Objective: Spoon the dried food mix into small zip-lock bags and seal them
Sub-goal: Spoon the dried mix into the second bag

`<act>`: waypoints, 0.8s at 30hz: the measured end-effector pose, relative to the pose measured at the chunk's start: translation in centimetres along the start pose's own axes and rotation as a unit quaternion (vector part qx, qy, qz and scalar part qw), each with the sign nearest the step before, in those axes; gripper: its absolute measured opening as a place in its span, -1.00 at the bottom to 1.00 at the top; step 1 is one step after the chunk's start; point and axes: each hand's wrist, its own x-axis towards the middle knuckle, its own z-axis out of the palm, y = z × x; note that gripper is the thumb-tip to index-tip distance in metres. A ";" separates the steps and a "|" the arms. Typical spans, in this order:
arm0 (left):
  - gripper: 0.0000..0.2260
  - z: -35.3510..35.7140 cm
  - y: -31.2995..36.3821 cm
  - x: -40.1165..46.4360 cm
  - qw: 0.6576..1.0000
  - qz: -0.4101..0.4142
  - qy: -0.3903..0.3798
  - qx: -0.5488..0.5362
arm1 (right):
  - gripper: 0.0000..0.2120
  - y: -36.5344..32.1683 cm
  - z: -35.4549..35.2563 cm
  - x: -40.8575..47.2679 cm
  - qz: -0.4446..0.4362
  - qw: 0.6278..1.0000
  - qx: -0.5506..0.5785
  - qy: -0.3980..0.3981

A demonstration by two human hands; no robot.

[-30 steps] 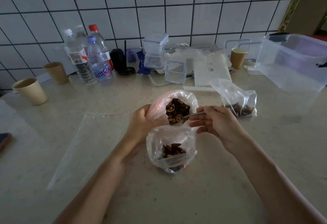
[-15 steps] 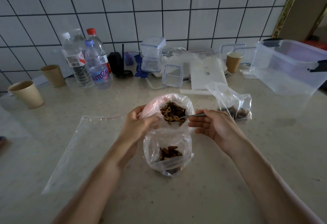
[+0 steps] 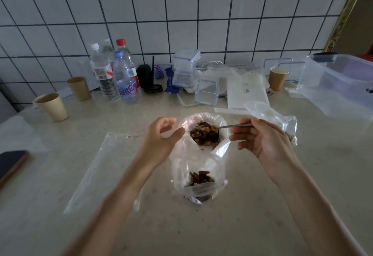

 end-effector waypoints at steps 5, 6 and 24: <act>-0.81 -1.8 0.0 -3.6 0.992 0.077 0.047 0.085 | -0.67 -0.8 0.4 -0.8 -0.023 0.998 -0.002 -0.050; -0.78 -2.1 0.1 -4.4 0.994 0.069 0.037 0.074 | -0.67 -0.9 0.4 -0.9 -0.022 0.998 -0.013 -0.062; -0.91 -0.6 1.3 -6.4 1.000 0.006 -0.013 -0.008 | -0.69 -1.7 0.8 -3.0 -0.306 0.851 -0.401 -0.145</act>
